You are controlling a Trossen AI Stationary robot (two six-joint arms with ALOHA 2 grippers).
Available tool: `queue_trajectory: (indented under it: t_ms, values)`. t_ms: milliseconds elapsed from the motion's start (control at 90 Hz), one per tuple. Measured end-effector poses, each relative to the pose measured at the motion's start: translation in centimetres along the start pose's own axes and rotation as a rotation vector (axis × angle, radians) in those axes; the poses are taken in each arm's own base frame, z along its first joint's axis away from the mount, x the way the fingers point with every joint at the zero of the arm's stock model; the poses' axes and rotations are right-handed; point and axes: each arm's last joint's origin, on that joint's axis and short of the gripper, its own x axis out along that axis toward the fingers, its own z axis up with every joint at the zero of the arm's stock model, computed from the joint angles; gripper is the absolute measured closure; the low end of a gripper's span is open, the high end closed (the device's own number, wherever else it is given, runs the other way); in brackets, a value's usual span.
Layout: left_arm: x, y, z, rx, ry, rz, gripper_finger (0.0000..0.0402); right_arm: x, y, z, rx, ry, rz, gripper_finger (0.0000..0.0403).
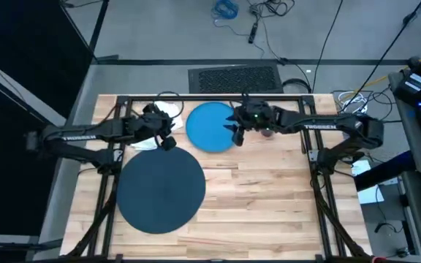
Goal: Set table place
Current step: Move the blue table mat to the center
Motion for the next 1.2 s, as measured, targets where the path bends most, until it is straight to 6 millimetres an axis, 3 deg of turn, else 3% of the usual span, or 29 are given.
queue_trajectory:
  t_ms: [256, 400, 556, 800, 1200]
  values:
    - [1.7, -2.1, -3.2, 0.041, 0.247, -0.211, 0.0333, 1.4, 1.3, -0.8, 0.007, 0.039, 0.044, 0.0264]
    - [2.3, -2.7, -5.9, -0.063, 0.352, -0.186, 0.0333, 1.7, 2.2, -1.0, -0.007, 0.044, 0.068, 0.0264]
    - [1.6, -2.9, -8.8, -0.191, 0.435, -0.093, 0.0333, 1.7, 3.1, -0.9, -0.016, 0.03, 0.091, 0.0264]
    - [-1.2, -3.0, -8.7, -0.404, 0.291, -0.06, 0.0333, 1.7, 3.3, -0.7, -0.024, 0.01, 0.096, 0.0264]
    - [-2.9, -3.3, -10.3, -0.455, 0.364, 0.016, 0.0333, 1.4, 6.2, -1.0, -0.067, 0.015, 0.171, 0.0264]
